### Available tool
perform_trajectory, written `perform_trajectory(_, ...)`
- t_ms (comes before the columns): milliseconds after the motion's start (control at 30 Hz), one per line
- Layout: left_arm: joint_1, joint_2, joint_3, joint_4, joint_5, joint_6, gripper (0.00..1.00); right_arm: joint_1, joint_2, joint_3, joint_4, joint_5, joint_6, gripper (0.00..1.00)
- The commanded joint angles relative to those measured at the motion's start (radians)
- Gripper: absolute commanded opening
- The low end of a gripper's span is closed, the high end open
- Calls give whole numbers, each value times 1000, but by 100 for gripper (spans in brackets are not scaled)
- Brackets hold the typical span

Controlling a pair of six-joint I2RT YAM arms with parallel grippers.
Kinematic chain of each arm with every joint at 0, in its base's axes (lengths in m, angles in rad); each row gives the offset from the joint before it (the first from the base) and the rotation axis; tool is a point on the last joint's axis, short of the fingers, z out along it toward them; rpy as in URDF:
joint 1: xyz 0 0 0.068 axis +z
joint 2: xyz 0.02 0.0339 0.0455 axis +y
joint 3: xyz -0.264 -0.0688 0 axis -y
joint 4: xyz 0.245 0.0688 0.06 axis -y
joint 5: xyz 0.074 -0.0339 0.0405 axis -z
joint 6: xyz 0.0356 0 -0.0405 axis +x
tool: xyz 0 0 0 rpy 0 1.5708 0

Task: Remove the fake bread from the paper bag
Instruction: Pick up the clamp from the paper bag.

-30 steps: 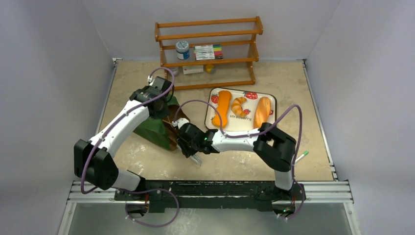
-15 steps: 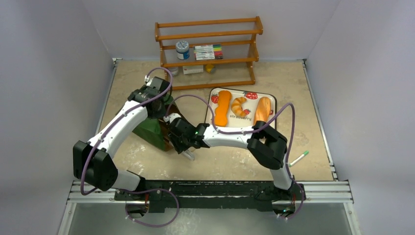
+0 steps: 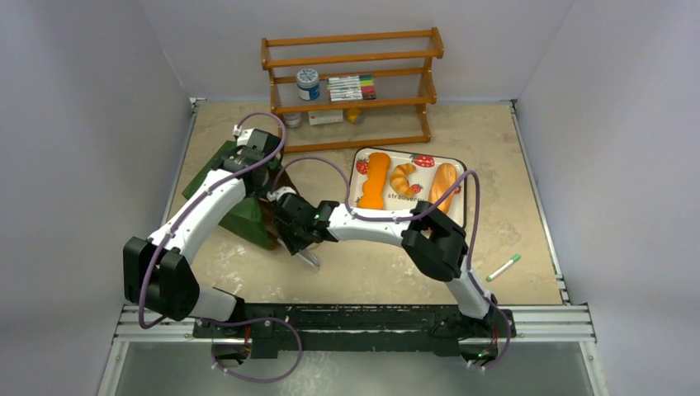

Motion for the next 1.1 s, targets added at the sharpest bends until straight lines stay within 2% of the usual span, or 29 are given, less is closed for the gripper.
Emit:
perform_trajectory(0, -57, -40, -8, -17, 183, -13, 0, -15, 77, 110, 18, -22, -25, 53)
perform_trajectory(167, -62, -46, -35, -5, 188, -18, 0, -14, 90, 61, 70, -36, -22, 54)
perform_trajectory(300, -63, -42, -47, 12, 193, -18, 0, -14, 114, 30, 83, -51, -17, 50)
perform_trajectory(333, -62, -40, -44, 13, 192, -18, 0, -14, 115, 19, 88, -62, -16, 45)
perform_trajectory(433, -63, -32, -35, 12, 184, -19, 0, -14, 111, -12, 105, -86, -13, 17)
perform_trajectory(467, -63, -31, -35, 12, 179, -20, 0, -15, 110, -18, 107, -85, -10, 11)
perform_trajectory(600, -62, -34, -36, 7, 157, -27, 0, -22, 87, -45, 112, -84, 2, 0)
perform_trajectory(767, -62, -46, -19, -6, 122, -30, 0, -50, -5, -115, 120, -82, 19, 0)
perform_trajectory(1067, -57, -56, 13, -4, 64, -32, 0, -66, -280, -306, 82, -58, 67, 0)
